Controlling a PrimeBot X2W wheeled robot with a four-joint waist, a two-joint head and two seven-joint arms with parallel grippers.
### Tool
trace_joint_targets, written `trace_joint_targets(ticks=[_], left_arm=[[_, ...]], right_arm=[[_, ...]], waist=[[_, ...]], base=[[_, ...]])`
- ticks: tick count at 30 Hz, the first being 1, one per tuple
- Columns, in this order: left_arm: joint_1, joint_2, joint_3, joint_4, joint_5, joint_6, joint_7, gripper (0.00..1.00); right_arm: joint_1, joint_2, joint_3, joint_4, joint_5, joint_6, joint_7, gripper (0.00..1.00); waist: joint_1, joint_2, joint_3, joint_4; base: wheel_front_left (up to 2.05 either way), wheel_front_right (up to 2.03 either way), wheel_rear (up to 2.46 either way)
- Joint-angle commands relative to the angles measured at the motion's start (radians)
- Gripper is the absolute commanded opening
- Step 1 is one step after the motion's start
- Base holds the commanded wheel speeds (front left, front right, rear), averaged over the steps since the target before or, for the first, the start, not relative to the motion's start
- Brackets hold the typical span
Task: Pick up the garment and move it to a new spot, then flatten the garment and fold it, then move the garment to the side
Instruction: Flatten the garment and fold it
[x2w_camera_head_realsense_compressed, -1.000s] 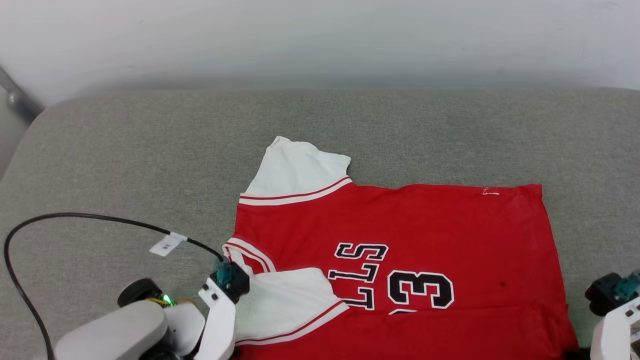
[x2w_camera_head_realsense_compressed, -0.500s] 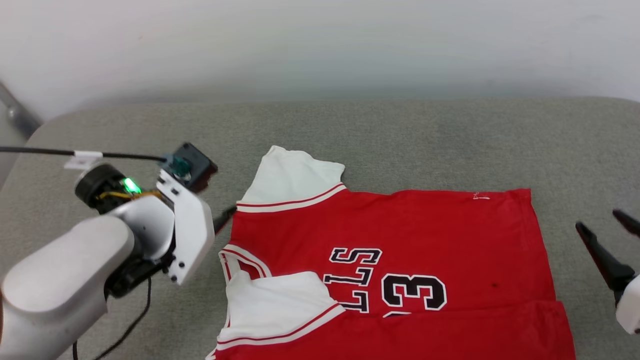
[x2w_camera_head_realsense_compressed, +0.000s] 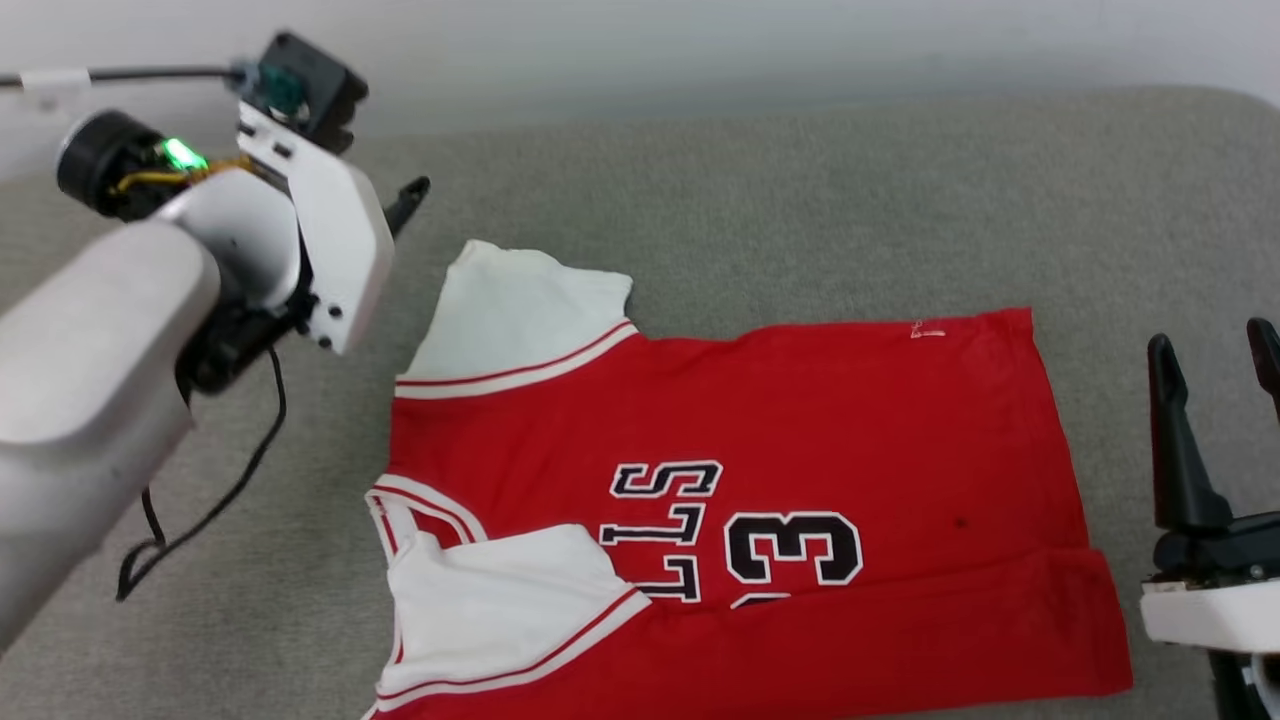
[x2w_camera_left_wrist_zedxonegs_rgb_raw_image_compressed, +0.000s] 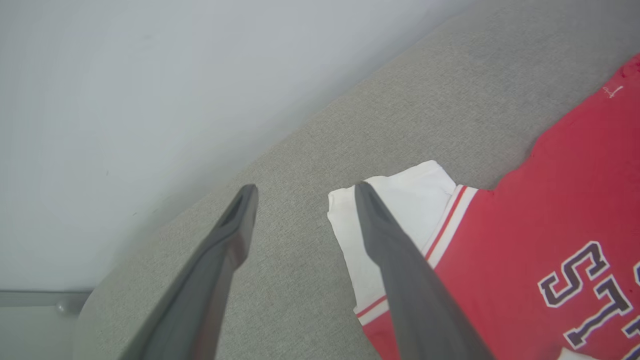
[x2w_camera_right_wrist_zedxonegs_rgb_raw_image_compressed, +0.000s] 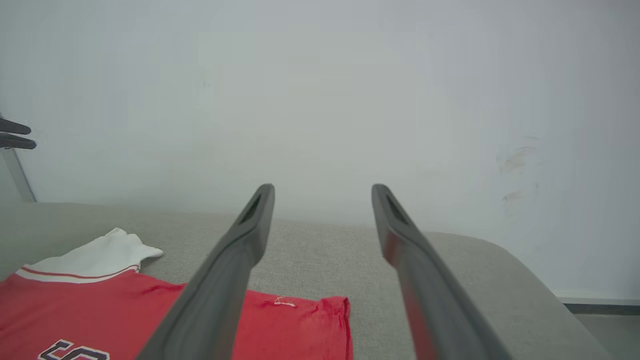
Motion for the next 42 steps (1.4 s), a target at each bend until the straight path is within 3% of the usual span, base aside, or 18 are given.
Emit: trace_joint_targets(ticks=[1, 5, 10, 21, 29, 30, 31, 32, 37, 42], left_arm=[[-0.046, -0.011, 0.007, 0.029, -0.007, -0.007, 0.029, 1.00], [-0.125, -0.032, 0.024, 0.088, -0.042, -0.023, 0.111, 1.00], [-0.207, -0.029, 0.013, 0.140, -0.078, -0.055, 0.271, 1.00], [-0.340, -0.006, -0.085, 0.168, -0.083, -0.105, 0.620, 1.00], [-0.313, 0.016, -0.142, 0.165, -0.089, -0.116, 0.706, 1.00], [-0.305, 0.016, -0.146, 0.161, -0.094, -0.119, 0.708, 0.69], [-0.301, 0.016, -0.149, 0.158, -0.096, -0.120, 0.706, 0.06], [-0.295, 0.017, -0.151, 0.154, -0.100, -0.122, 0.705, 0.00], [-0.292, 0.032, -0.154, 0.135, -0.103, -0.125, 0.682, 0.00], [-0.284, 0.009, -0.132, 0.117, -0.122, -0.128, 0.605, 0.00]], right_arm=[[0.019, 0.042, -0.003, -0.034, -0.026, -0.001, -0.010, 1.00], [0.035, 0.109, 0.013, -0.081, -0.061, -0.001, -0.019, 1.00], [0.002, 0.148, 0.049, -0.118, -0.088, -0.001, -0.033, 1.00], [-0.079, 0.164, 0.108, -0.102, -0.125, -0.001, -0.043, 1.00], [-0.109, 0.169, 0.119, -0.092, -0.128, -0.001, -0.043, 1.00], [-0.111, 0.167, 0.121, -0.090, -0.130, -0.001, -0.043, 1.00], [-0.112, 0.166, 0.122, -0.088, -0.131, -0.001, -0.043, 1.00], [-0.113, 0.166, 0.122, -0.086, -0.132, -0.001, -0.043, 1.00], [-0.118, 0.154, 0.096, -0.074, -0.131, -0.001, -0.043, 1.00], [-0.154, 0.101, 0.045, -0.058, -0.115, -0.001, -0.043, 1.00]], waist=[[0.0000, 0.0000, 0.063, -0.031], [0.0000, 0.0000, 0.131, -0.059], [0.0000, 0.0000, 0.219, -0.105], [0.0000, 0.0000, 0.376, -0.165], [0.0000, 0.0000, 0.414, -0.180], [0.0000, 0.0000, 0.415, -0.179], [0.0000, 0.0000, 0.414, -0.179], [0.0000, 0.0000, 0.411, -0.177], [0.0000, 0.0000, 0.367, -0.159], [0.0000, 0.0000, 0.290, -0.126]], base=[[0.00, 0.00, 0.00], [0.00, 0.00, 0.00], [0.00, 0.00, 0.00], [0.00, 0.00, 0.00], [0.00, 0.00, 0.00], [0.00, 0.00, 0.00], [0.00, 0.00, 0.00], [0.00, 0.00, 0.00], [0.00, 0.00, 0.00], [0.00, 0.00, 0.00]])
